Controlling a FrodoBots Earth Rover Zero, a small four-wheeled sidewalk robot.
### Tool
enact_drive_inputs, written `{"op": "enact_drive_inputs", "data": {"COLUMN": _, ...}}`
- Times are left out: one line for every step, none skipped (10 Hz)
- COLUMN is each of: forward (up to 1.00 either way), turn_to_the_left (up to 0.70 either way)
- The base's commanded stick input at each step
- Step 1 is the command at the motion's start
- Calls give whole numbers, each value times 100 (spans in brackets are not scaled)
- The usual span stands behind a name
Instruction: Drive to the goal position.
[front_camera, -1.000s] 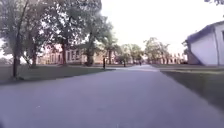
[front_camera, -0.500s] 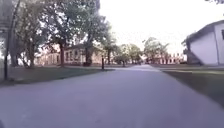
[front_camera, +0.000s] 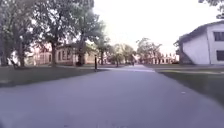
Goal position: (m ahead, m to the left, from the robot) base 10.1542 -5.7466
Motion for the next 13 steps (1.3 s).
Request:
{"op": "enact_drive_inputs", "data": {"forward": 70, "turn_to_the_left": 0}}
{"op": "enact_drive_inputs", "data": {"forward": 70, "turn_to_the_left": 0}}
{"op": "enact_drive_inputs", "data": {"forward": 70, "turn_to_the_left": 0}}
{"op": "enact_drive_inputs", "data": {"forward": 70, "turn_to_the_left": 0}}
{"op": "enact_drive_inputs", "data": {"forward": 70, "turn_to_the_left": -5}}
{"op": "enact_drive_inputs", "data": {"forward": 70, "turn_to_the_left": -30}}
{"op": "enact_drive_inputs", "data": {"forward": 70, "turn_to_the_left": -35}}
{"op": "enact_drive_inputs", "data": {"forward": 70, "turn_to_the_left": -35}}
{"op": "enact_drive_inputs", "data": {"forward": 70, "turn_to_the_left": -35}}
{"op": "enact_drive_inputs", "data": {"forward": 70, "turn_to_the_left": -35}}
{"op": "enact_drive_inputs", "data": {"forward": 70, "turn_to_the_left": -35}}
{"op": "enact_drive_inputs", "data": {"forward": 70, "turn_to_the_left": -7}}
{"op": "enact_drive_inputs", "data": {"forward": 70, "turn_to_the_left": 0}}
